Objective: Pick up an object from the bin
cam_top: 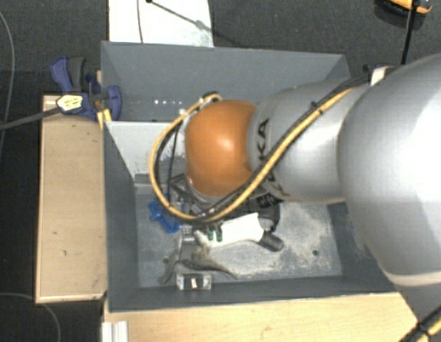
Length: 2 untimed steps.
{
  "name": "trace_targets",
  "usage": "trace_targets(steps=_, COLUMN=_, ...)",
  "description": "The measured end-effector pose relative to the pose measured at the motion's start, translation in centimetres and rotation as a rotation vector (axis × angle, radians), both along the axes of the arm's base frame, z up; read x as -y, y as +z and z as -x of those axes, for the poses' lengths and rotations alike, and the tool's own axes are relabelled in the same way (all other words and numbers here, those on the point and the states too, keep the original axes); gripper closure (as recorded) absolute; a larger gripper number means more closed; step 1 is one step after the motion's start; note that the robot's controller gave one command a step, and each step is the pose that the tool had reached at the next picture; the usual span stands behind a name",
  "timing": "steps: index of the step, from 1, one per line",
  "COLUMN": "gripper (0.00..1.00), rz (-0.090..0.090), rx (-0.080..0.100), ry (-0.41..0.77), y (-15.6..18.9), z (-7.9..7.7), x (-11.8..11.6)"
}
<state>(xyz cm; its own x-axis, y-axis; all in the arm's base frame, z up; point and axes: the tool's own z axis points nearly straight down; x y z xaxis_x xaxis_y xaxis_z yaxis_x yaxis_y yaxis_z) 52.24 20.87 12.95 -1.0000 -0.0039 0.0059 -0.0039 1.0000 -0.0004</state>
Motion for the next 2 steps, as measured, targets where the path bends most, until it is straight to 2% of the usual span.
trace_targets(steps=1, gripper=0.00, rz=-0.002, rx=0.007, ry=-0.006, y=0.5, z=-0.2, x=0.1)
trace_targets(steps=2, gripper=0.00, rz=-0.003, rx=0.012, ry=0.101, y=-1.4, z=-0.6, x=-0.5)
